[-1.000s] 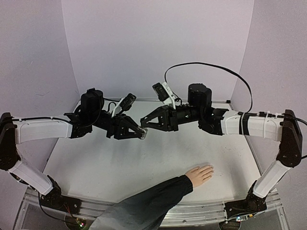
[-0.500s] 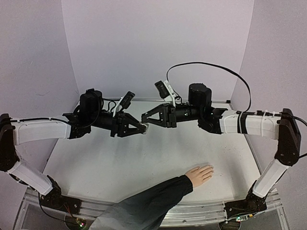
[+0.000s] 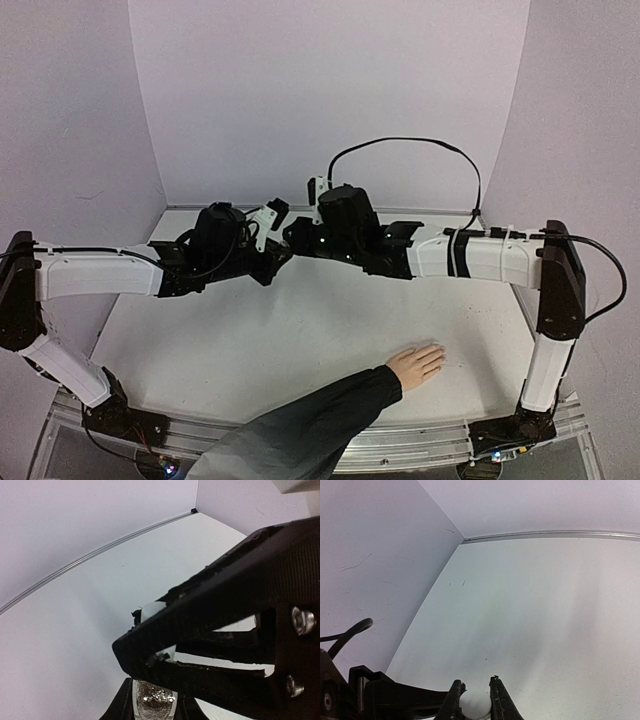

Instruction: Paint the nails

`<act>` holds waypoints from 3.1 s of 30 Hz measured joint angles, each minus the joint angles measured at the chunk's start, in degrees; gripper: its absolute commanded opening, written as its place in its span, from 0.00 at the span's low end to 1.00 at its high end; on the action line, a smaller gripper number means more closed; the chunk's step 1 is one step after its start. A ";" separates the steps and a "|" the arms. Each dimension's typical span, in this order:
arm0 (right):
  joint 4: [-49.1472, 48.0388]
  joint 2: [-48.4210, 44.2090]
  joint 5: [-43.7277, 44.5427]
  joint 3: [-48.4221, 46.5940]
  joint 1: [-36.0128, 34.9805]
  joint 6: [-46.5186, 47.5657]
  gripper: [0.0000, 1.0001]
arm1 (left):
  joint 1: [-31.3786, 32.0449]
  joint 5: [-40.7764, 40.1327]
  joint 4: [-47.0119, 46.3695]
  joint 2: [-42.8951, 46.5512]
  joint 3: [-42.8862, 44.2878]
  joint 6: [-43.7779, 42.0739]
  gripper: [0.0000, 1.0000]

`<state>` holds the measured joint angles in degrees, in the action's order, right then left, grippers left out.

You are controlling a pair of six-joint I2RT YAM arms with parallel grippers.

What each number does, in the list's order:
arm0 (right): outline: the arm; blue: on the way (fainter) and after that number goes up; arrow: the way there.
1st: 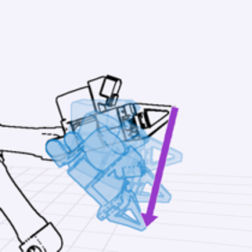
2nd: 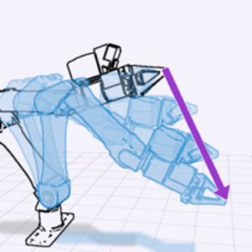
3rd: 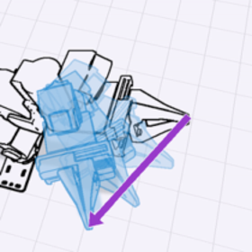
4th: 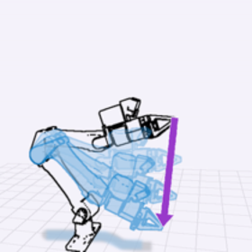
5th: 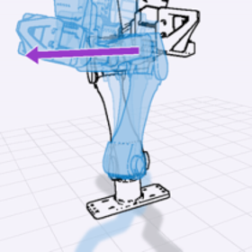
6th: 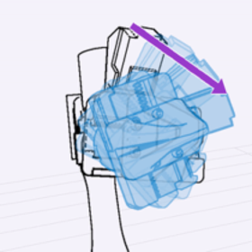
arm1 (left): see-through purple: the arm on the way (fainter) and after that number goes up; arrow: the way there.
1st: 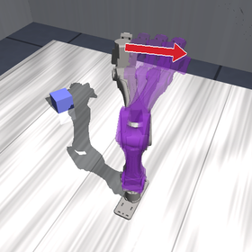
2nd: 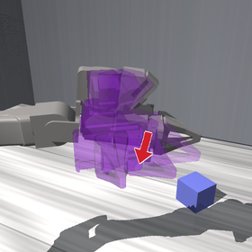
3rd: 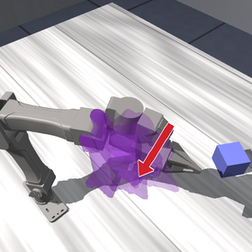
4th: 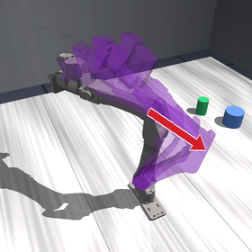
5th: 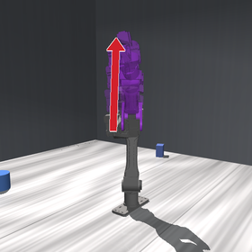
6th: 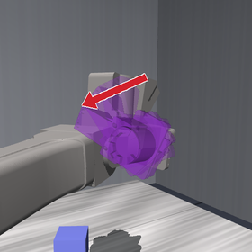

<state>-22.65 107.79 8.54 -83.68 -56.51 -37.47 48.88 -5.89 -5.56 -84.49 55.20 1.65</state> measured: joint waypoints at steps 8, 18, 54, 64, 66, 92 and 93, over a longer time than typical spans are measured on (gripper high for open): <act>-0.70 -1.55 -1.14 1.97 0.39 0.20 0.39 | 0.22 0.59 -1.09 0.02 -0.24 -0.09 0.00; -3.80 -12.41 -20.48 12.68 6.16 7.41 0.85 | -4.37 2.05 -2.47 1.46 -2.80 2.14 0.00; -24.52 -14.45 -65.37 16.17 9.16 11.15 0.25 | -7.56 73.46 -4.96 1.53 2.95 8.41 0.00; -24.61 -13.77 -65.22 15.91 9.18 10.73 0.00 | -7.41 72.52 -4.96 1.55 2.97 8.33 0.00; -24.70 -13.62 -64.43 15.93 9.35 10.82 0.00 | -7.34 70.10 -4.87 1.77 2.95 7.96 0.00; 0.50 -4.20 9.49 -0.94 -4.68 5.14 0.70 | -4.50 6.21 -4.74 3.48 -0.42 4.70 0.00; 0.63 -5.27 7.96 0.22 -4.66 6.29 0.74 | -4.90 6.14 -4.96 3.54 -1.05 5.01 0.00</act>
<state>-22.02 102.52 16.49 -83.46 -61.17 -31.18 43.99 0.25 -10.52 -80.95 54.15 6.66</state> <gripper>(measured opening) 0.614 0.215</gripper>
